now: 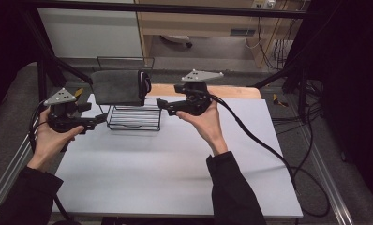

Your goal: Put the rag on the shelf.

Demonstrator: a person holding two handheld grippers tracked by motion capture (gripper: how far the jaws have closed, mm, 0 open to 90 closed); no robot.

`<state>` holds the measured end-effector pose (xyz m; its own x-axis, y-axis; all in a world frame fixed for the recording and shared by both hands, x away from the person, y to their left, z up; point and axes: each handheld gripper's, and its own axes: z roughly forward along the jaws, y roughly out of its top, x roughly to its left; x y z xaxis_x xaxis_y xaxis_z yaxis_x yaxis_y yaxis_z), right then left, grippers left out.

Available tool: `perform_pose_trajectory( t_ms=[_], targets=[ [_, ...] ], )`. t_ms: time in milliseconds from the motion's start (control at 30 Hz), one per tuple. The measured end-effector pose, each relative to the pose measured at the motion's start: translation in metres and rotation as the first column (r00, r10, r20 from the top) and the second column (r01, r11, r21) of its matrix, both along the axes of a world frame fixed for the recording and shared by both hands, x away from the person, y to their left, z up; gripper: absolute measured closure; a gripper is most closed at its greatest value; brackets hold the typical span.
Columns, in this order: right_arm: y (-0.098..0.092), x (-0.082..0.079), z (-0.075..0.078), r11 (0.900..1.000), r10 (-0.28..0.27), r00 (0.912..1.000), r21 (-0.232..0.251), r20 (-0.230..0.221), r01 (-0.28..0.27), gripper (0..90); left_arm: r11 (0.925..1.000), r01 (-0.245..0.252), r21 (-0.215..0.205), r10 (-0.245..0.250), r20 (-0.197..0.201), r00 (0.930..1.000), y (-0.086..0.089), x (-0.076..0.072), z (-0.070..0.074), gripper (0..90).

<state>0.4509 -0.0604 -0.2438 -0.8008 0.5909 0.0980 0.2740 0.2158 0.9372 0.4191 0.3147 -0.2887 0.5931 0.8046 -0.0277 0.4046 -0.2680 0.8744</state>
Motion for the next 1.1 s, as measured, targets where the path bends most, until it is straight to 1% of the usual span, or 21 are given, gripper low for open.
perform_pose_trajectory(
  t_ms=[67,133,233,333,400,433,467,567,733,900,967,1033,1067,1100],
  targets=[
    [-0.01,-0.002,-0.004,1.0,-0.006,1.0,-0.005,-0.007,0.006,12.7,1.0,0.005,-0.008,-0.005,-0.003,1.0,-0.002,-0.002,-0.004,16.4],
    [-0.019,-0.005,-0.007,1.0,-0.023,0.9997,-0.009,0.001,0.023,10.3,0.9999,0.008,-0.009,-0.008,-0.005,1.0,-0.005,-0.003,-0.008,13.6],
    [-0.035,-0.01,-0.015,0.999,-0.032,0.9995,-0.015,-0.007,0.032,7.7,0.9999,0.014,-0.01,-0.014,-0.008,0.9999,-0.009,-0.005,-0.013,9.7],
    [-0.048,-0.014,-0.023,0.999,-0.042,0.999,-0.016,-0.011,0.042,6.6,0.9994,0.03,-0.015,-0.03,-0.012,0.9995,-0.015,-0.007,-0.018,7.8],
    [-0.056,-0.018,-0.028,0.999,-0.051,0.9986,-0.013,-0.014,0.051,5.4,0.9988,0.045,-0.02,-0.046,-0.015,0.9988,-0.018,-0.009,-0.023,7.4],
    [-0.062,-0.02,-0.032,0.998,-0.056,0.9983,-0.017,-0.017,0.056,4.8,0.9985,0.047,-0.029,-0.047,-0.014,0.9988,-0.02,-0.01,-0.026,7.4],
    [-0.066,-0.021,-0.034,0.998,-0.061,0.998,-0.017,-0.017,0.061,4.2,0.9984,0.049,-0.028,-0.05,-0.013,0.9987,-0.021,-0.01,-0.028,7.4],
    [-0.077,-0.026,-0.043,0.997,-0.074,0.9969,-0.019,-0.027,0.073,2.9,0.9973,0.061,-0.04,-0.062,-0.024,0.9978,-0.027,-0.012,-0.037,7.4],
    [-0.094,-0.033,-0.06,0.995,-0.099,0.9939,-0.033,-0.047,0.098,1.1,0.9955,0.088,-0.035,-0.089,-0.032,0.9955,-0.035,-0.016,-0.053,7.4],
    [-0.11,-0.04,-0.08,0.994,-0.103,0.993,-0.039,-0.058,0.101,0.9,0.9933,0.11,-0.035,-0.111,-0.033,0.9932,-0.041,-0.021,-0.069,7.6],
    [-0.116,-0.043,-0.09,0.994,-0.108,0.9916,-0.04,-0.071,0.106,0.8,0.9931,0.111,-0.037,-0.113,-0.031,0.9931,-0.044,-0.023,-0.075,7.8],
    [-0.121,-0.045,-0.099,0.994,-0.099,0.9921,-0.05,-0.076,0.096,0.8,0.9922,0.122,-0.027,-0.123,-0.035,0.9918,-0.046,-0.026,-0.083,8.2],
    [-0.124,-0.047,-0.105,0.993,-0.105,0.9907,-0.059,-0.087,0.1,0.8,0.992,0.125,-0.023,-0.125,-0.035,0.9915,-0.047,-0.026,-0.085,8.2],
    [-0.126,-0.048,-0.109,0.993,-0.105,0.9905,-0.065,-0.089,0.1,0.8,0.9918,0.127,-0.015,-0.128,-0.036,0.9912,-0.048,-0.027,-0.089,8.3]
  ],
)
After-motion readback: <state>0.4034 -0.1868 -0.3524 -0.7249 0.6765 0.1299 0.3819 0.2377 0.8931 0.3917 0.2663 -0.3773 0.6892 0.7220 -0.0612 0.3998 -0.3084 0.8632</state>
